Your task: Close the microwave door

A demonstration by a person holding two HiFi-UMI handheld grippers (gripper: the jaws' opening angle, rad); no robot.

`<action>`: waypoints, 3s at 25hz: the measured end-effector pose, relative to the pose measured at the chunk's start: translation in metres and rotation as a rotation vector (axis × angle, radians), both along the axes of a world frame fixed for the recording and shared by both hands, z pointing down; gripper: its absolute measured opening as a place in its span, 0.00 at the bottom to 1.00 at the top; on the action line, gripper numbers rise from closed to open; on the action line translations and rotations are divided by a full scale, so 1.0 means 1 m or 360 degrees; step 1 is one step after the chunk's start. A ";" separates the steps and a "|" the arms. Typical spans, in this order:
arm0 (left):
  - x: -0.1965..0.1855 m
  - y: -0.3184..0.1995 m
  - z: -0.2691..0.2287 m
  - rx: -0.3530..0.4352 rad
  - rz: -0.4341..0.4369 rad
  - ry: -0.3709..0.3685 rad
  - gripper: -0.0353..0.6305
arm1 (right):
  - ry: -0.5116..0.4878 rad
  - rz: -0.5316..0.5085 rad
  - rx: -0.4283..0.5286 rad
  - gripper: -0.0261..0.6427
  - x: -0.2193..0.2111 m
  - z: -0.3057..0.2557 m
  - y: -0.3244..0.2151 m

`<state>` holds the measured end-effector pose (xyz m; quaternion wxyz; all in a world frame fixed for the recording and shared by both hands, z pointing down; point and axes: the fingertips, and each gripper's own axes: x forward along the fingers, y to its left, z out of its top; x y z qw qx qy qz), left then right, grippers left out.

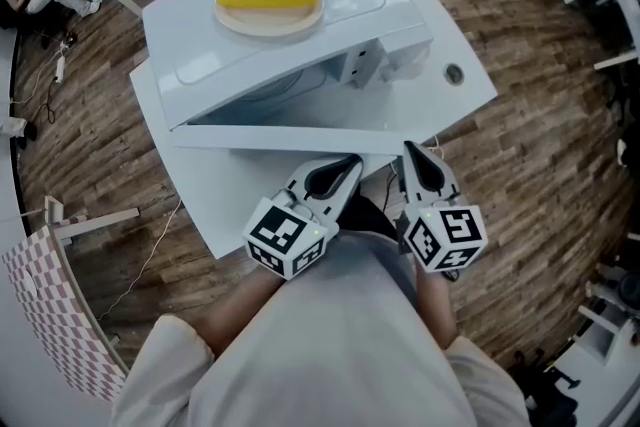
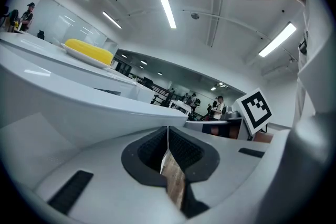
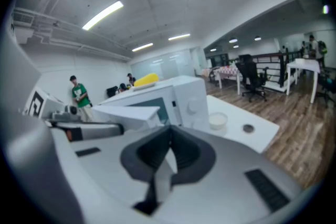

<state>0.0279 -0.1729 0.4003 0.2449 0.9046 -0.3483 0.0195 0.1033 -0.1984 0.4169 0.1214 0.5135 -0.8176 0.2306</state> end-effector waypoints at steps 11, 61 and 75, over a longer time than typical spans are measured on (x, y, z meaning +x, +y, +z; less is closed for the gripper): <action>0.007 -0.019 0.002 -0.0020 -0.0013 0.0012 0.10 | -0.0005 -0.0051 -0.0003 0.07 -0.001 -0.001 -0.023; 0.002 -0.108 0.016 -0.0067 -0.0251 -0.0045 0.10 | -0.0078 -0.0544 0.0023 0.07 -0.063 -0.005 -0.096; -0.002 -0.120 0.014 -0.0031 -0.0356 -0.0079 0.09 | -0.0115 -0.0586 0.0032 0.07 -0.066 -0.008 -0.107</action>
